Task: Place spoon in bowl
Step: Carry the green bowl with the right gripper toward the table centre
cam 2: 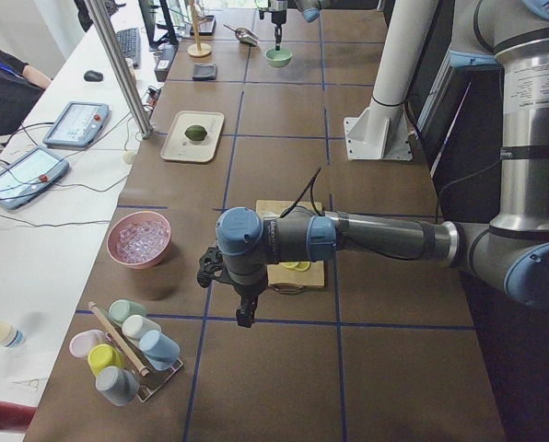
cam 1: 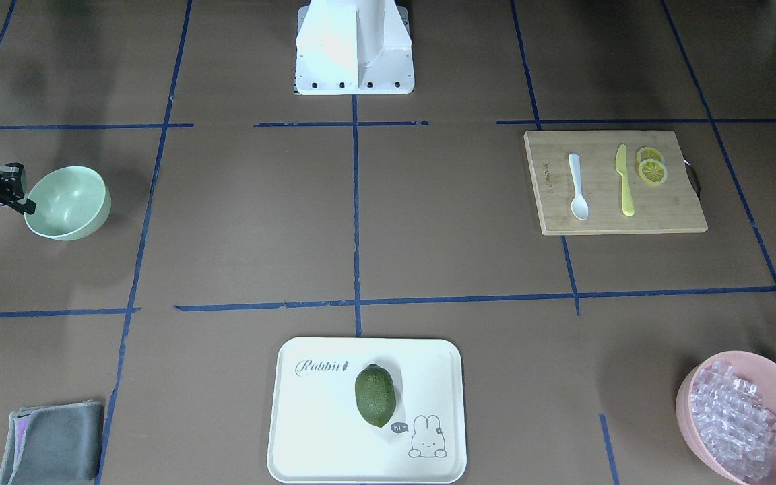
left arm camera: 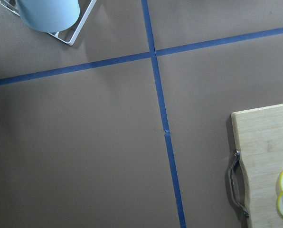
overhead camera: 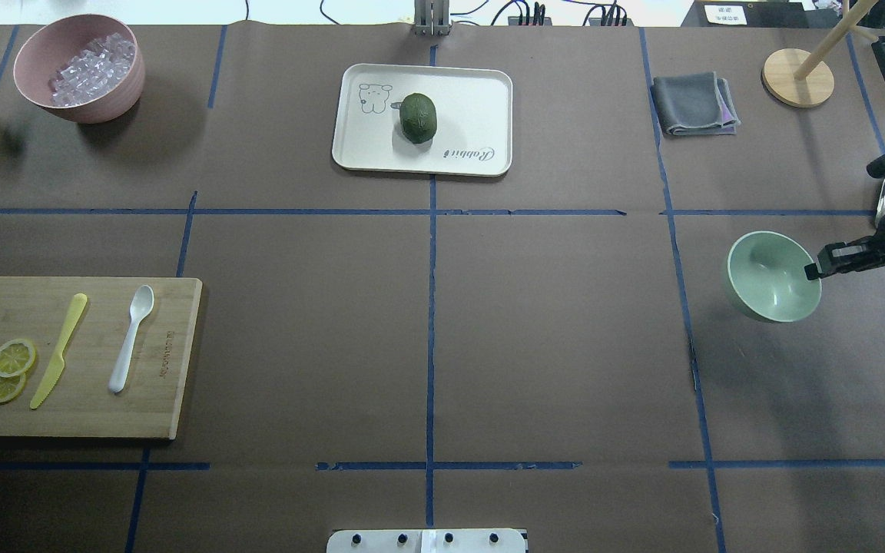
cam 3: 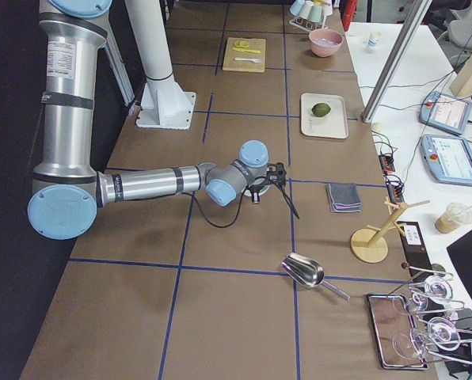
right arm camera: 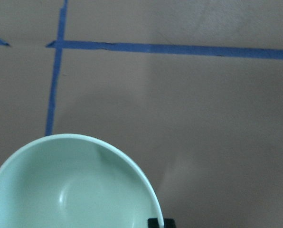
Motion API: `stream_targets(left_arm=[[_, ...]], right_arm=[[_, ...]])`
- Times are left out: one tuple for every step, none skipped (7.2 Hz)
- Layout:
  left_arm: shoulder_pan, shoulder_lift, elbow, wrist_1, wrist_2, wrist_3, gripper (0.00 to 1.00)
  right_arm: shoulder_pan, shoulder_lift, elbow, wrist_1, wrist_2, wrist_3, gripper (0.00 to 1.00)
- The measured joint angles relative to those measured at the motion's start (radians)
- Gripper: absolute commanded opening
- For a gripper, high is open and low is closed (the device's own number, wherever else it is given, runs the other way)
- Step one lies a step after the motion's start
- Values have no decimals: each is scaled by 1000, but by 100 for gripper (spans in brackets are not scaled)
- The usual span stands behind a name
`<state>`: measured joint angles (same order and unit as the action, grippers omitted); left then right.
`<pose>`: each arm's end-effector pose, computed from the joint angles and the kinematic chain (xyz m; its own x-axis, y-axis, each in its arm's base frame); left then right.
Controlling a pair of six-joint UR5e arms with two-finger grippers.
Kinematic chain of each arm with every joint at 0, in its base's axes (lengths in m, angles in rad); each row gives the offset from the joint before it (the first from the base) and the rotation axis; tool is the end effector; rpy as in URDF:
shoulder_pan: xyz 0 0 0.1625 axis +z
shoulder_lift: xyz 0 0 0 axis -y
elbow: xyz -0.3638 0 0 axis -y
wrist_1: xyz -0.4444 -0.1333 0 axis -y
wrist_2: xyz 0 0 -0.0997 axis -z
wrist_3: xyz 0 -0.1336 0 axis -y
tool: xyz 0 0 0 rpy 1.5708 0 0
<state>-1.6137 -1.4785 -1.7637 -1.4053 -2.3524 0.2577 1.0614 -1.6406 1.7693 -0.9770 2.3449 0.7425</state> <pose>-0.0607 -0.4998 0.5812 0.6947 0.1805 -0.6963 -0.1388 0.9834 0.1164 -0.2350 -0.5025 0.4741 0.5412 -0.1115 0.8335 -0.0001 0.9912 0.1326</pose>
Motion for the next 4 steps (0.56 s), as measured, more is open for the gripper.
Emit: stream_targets(left_arm=[[0, 1, -1, 0, 0, 0, 100], [0, 1, -1, 0, -1, 0, 100], [0, 2, -2, 0, -1, 0, 100], [0, 2, -3, -1, -1, 0, 100]], right_arm=[[-14, 67, 26, -62, -2, 67, 0], [-65, 155, 44, -130, -36, 190, 0], [-138, 252, 53, -197, -96, 324, 0], [-227, 368, 53, -292, -164, 453, 0]])
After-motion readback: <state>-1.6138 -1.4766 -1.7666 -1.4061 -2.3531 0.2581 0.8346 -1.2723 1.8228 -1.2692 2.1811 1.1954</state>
